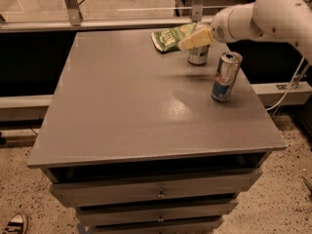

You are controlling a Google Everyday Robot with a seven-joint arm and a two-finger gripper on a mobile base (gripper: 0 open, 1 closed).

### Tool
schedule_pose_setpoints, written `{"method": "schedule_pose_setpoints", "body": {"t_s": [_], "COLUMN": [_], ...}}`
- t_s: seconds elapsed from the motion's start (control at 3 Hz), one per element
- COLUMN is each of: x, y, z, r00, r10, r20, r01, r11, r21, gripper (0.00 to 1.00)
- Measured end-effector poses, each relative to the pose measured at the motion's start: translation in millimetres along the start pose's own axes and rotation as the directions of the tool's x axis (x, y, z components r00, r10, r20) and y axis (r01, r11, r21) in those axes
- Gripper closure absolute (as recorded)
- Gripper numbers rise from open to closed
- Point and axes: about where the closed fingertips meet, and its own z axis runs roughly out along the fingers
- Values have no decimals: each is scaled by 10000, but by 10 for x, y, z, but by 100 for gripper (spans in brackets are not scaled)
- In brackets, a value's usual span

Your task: Move 7up can near green jalapeno chip bag

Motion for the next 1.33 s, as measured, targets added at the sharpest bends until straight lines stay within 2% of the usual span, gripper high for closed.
{"method": "schedule_pose_setpoints", "body": {"t_s": [0.33,0.67,1.0,1.33], "x": [-215,-531,-753,-841], "y": [39,63,201,352], "z": [-401,-912,-1567,-2425], "r00": [9997,9964,9855,9732], "r10": [-211,-763,-1635,-2254], "r20": [104,376,446,461], "r01": [214,785,1679,2290], "r11": [9995,9950,9774,9680], "r21": [-241,-617,-1283,-1025], "gripper": [0,0,0,0]}}
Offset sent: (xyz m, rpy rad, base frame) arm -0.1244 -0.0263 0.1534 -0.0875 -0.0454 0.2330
